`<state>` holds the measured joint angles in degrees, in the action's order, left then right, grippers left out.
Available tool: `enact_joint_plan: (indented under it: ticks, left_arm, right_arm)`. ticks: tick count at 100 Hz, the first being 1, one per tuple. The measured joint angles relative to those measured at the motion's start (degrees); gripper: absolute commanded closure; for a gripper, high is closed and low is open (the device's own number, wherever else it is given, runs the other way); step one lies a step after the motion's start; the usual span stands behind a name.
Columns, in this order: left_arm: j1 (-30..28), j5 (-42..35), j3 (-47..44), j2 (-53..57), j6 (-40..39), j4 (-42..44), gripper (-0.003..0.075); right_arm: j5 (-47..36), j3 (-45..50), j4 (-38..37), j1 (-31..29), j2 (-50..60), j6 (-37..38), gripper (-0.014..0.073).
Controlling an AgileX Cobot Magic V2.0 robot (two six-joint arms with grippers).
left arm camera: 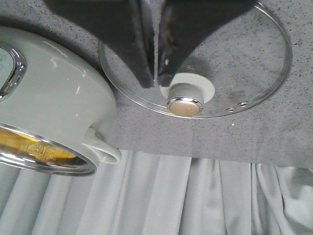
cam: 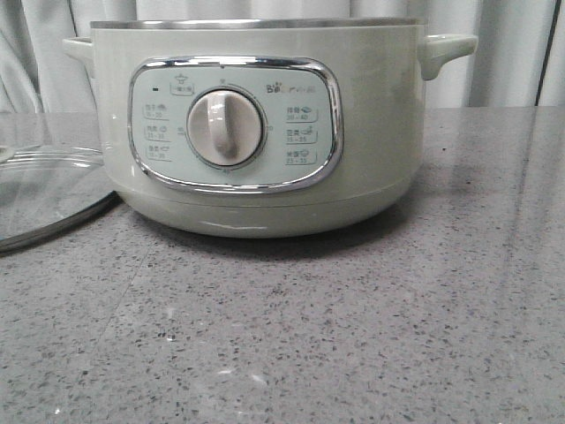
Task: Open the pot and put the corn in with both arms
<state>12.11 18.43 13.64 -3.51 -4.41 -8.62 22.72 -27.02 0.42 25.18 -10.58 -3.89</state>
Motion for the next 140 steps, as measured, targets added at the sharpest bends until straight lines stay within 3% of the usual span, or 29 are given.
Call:
enact_joint_plan:
  ticks: [49,78,89,109,140]
  left_arm:
    - [-0.2,-2.3,-2.8,0.0,0.0,-0.1,0.0741]
    - [-7.0,-10.2,-13.3,3.8,-0.1,4.3,0.0741]
    - [-9.2,-9.2,-13.7,3.8,-0.1,8.6,0.0741]
    - [-9.6,-0.4,-13.7,3.8,-0.1,10.1,0.0741]
    - [-9.6,-0.2,-13.7,3.8,-0.1,10.1,0.0741]
  right_arm:
    - [0.1,0.0,0.0,0.0,0.0,0.0,0.0665]
    - [0.1,0.0,0.0,0.0,0.0,0.0,0.0665]
    - [0.2,0.0,0.0,0.0,0.0,-0.2,0.0665]
    - [0.2,0.0,0.0,0.0,0.0,-0.4,0.0665]
    - [0.2,0.0,0.0,0.0,0.0,-0.4,0.0665]
